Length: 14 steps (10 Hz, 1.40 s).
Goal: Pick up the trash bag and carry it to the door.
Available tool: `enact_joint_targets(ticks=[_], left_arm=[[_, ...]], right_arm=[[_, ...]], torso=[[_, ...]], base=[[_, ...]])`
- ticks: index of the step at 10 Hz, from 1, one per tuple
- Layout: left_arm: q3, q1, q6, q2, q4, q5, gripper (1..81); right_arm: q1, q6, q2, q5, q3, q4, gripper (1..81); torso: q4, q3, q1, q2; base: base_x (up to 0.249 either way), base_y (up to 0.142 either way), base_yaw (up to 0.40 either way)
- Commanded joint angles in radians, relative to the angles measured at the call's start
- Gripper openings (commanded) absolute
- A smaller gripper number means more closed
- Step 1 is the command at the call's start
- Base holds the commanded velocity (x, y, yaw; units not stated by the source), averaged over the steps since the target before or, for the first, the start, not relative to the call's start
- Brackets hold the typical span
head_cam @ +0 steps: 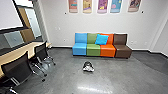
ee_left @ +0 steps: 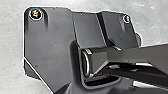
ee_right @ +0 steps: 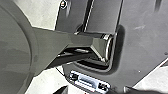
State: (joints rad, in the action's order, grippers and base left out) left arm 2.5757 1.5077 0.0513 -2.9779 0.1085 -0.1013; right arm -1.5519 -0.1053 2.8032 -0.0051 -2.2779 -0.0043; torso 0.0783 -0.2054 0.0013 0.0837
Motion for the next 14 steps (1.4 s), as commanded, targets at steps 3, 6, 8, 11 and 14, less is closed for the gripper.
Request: enact_joint_targets(ticks=[3,6,8,11,14], left_arm=[[-0.005,-0.034,0.002,-0.001,0.003,0.055,81.1],[-0.003,-0.034,0.001,0.0,-0.001,0.054,81.1],[-0.002,-0.034,-0.001,0.002,-0.001,0.054,81.1],[-0.002,-0.034,-0.001,0.003,0.0,0.054,81.1],[-0.002,-0.034,0.001,0.003,0.0,0.054,81.1]], right_arm=[[0.025,-0.005,-0.006,-0.067,0.026,-0.005,81.1],[0.031,0.01,-0.006,-0.07,0.031,0.006,81.1],[0.035,0.016,-0.009,-0.07,0.028,0.033,81.1],[0.038,0.016,-0.021,-0.067,0.025,0.049,81.1],[0.038,0.016,-0.025,-0.067,0.028,0.049,81.1]], torso=[[0.0,0.0,0.0,0.0],[0.0,0.0,0.0,0.0],[0.0,0.0,0.0,0.0],[0.0,0.0,0.0,0.0],[0.0,0.0,0.0,0.0]], base=[[0.189,0.072,0.0],[0.188,0.071,0.0],[0.183,0.071,0.0],[0.18,0.045,0.0],[0.168,0.0,0.0]])
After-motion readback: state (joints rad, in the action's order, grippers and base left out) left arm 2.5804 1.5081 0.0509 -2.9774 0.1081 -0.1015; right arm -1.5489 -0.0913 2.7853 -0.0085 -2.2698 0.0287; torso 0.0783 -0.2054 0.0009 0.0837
